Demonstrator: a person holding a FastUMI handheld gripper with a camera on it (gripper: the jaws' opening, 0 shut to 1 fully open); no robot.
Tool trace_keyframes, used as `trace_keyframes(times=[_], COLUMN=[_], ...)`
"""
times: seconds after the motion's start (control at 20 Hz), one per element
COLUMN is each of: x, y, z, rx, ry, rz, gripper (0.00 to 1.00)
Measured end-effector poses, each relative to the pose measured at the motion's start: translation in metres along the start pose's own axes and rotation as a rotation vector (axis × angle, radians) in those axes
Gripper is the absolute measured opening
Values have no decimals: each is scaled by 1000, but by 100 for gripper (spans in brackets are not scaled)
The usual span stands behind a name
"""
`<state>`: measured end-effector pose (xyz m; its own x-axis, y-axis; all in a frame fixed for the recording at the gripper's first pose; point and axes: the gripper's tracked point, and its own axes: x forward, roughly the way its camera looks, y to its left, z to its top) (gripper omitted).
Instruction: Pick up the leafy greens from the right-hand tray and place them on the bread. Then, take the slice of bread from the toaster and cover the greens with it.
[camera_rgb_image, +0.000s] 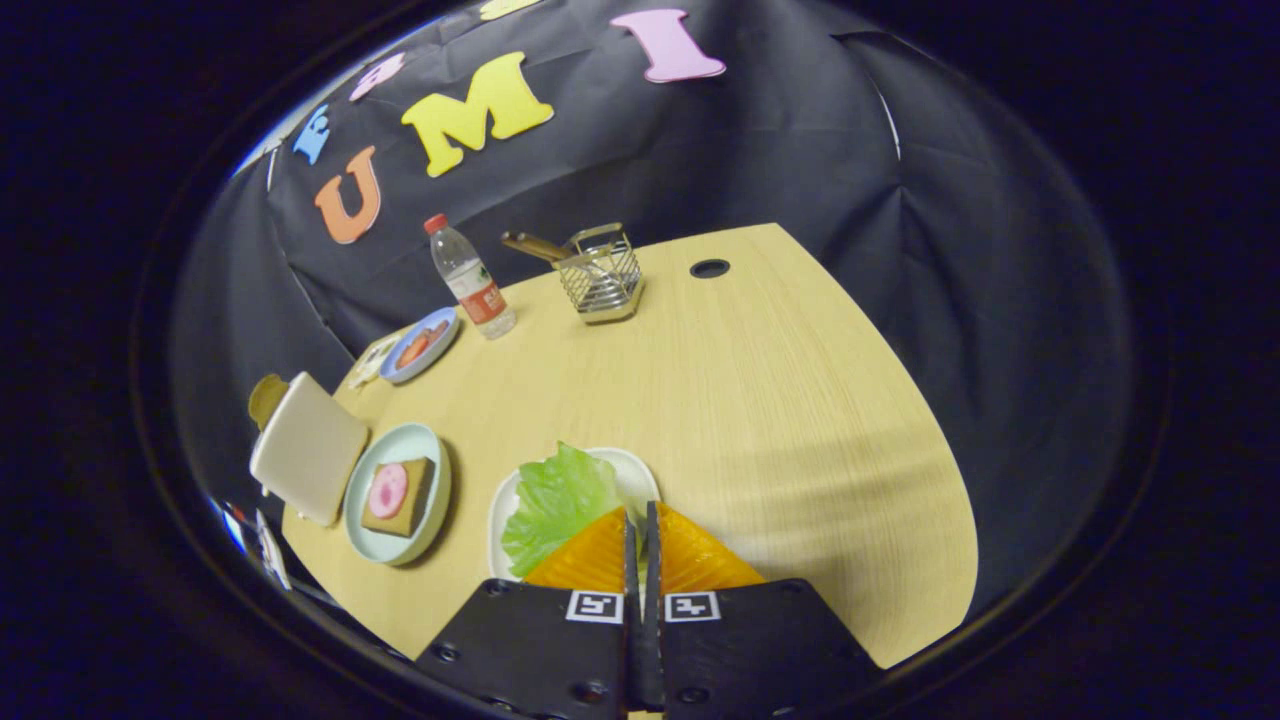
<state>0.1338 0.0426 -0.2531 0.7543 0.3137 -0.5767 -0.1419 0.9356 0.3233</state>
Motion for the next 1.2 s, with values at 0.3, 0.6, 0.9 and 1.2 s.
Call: trace_keyframes(times=[0.3, 0.6, 0.9, 1.2], x=[-41, -66, -59, -23], y=[34, 102, 227, 332], z=[28, 46, 36, 5], rx=[51, -16, -80, -71], ry=[-28, -49, -18, 59], rz=[49, 71, 188, 304], gripper=[1, 0, 0, 0])
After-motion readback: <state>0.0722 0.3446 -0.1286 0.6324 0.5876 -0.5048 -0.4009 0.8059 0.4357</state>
